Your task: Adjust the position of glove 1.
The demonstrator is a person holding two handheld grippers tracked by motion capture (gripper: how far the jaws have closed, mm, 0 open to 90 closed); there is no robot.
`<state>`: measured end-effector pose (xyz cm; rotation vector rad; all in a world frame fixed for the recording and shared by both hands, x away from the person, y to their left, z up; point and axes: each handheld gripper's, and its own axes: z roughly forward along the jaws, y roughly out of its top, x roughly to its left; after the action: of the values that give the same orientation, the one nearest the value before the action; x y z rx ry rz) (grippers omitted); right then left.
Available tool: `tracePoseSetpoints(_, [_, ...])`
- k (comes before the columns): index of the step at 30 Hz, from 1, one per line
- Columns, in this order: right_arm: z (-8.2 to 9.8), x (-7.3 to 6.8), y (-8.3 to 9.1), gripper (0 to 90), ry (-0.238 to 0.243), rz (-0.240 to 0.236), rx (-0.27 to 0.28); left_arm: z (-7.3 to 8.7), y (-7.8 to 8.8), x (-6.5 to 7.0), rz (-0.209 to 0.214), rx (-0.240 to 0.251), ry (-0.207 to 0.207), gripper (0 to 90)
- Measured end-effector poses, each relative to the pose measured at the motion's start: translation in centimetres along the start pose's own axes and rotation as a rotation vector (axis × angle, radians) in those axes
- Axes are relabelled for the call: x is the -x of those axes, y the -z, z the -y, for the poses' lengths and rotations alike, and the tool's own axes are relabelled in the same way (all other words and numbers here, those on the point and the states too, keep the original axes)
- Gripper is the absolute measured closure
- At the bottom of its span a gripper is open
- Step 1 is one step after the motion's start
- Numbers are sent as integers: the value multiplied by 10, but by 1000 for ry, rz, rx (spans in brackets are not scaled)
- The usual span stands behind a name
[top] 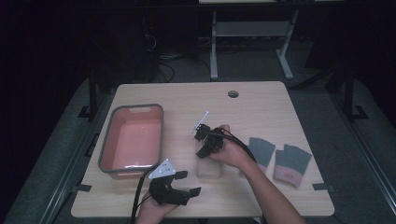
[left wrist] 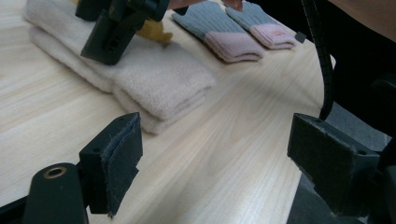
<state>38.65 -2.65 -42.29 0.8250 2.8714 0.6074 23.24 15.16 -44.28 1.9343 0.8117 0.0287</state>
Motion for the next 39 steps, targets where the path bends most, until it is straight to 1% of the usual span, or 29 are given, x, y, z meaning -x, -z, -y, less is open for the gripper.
tracePoseSetpoints(4, [6,1,13,356,-36,-24,51,-3,-4,0,0,-11,12,178])
tracePoseSetpoints(5, [8,1,16,355,-48,-24,61,-4,-5,0,-2,-13,17,178])
tracePoseSetpoints(6, [13,2,24,355,-76,-32,86,-6,-7,0,-5,-13,24,180])
tracePoseSetpoints(8, [21,2,31,355,-110,-42,117,-8,-7,0,-8,-16,27,185])
tracePoseSetpoints(9, [25,3,34,353,-130,-54,123,-11,-9,0,-11,-27,40,187])
tracePoseSetpoints(10, [28,3,36,352,-140,-56,127,-11,-9,0,-11,-27,40,191])
tracePoseSetpoints(11, [31,4,38,352,-146,-57,134,-14,-11,-1,-27,-36,51,195])
tracePoseSetpoints(13, [37,4,42,352,-173,-64,149,-16,-14,-3,-32,-42,74,208])
tracePoseSetpoints(14, [40,5,44,352,-187,-70,161,-18,-15,-4,-35,-42,79,209])
tracePoseSetpoints(15, [43,6,47,353,-203,-83,168,-20,-17,-5,-39,-47,77,213])
tracePoseSetpoints(16, [46,7,49,352,-220,-85,179,-22,-18,-7,-45,-55,75,216])
tracePoseSetpoints(17, [50,8,50,352,-235,-92,188,-24,-20,-8,-47,-53,89,218])
tracePoseSetpoints(18, [53,9,50,352,-250,-102,193,-26,-22,-9,-50,-55,96,218])
tracePoseSetpoints(20, [60,10,51,351,-285,-103,207,-31,-25,-12,-69,-59,100,218])
tracePoseSetpoints(22, [67,12,50,345,-315,-116,223,-35,-28,-14,-73,-53,121,234])
tracePoseSetpoints(23, [71,12,50,345,-327,-118,227,-36,-30,-16,-80,-59,134,236])
tracePoseSetpoints(24, [71,12,50,345,-327,-118,227,-36,-30,-16,-80,-59,134,237])
tracePoseSetpoints(25, [78,12,49,345,-358,-129,238,-39,-34,-20,-76,-70,154,237])
tracePoseSetpoints(26, [80,12,48,343,-361,-129,238,-39,-34,-20,-76,-70,154,237])
tracePoseSetpoints(27, [80,12,48,343,-361,-129,238,-40,-37,-22,-80,-81,170,237])
tracePoseSetpoints(28, [86,12,46,343,-386,-130,241,-40,-41,-25,-83,-98,187,237])
tracePoseSetpoints(29, [87,12,45,343,-393,-133,241,-40,-43,-27,-85,-105,197,237])
tracePoseSetpoints(33, [95,14,41,349,-427,-143,261,-39,-51,-32,-110,-131,210,251])
tracePoseSetpoints(34, [96,14,40,354,-439,-149,260,-39,-54,-34,-112,-139,208,252])
tracePoseSetpoints(35, [97,15,38,356,-446,-156,257,-38,-56,-36,-106,-148,207,252])
tracePoseSetpoints(36, [97,15,38,356,-446,-156,257,-38,-56,-36,-106,-148,207,252])
tracePoseSetpoints(37, [100,17,34,373,-471,-163,255,-37,-60,-39,-113,-167,221,253])
tracePoseSetpoints(39, [103,19,30,377,-498,-177,251,-36,-62,-41,-114,-169,233,267])
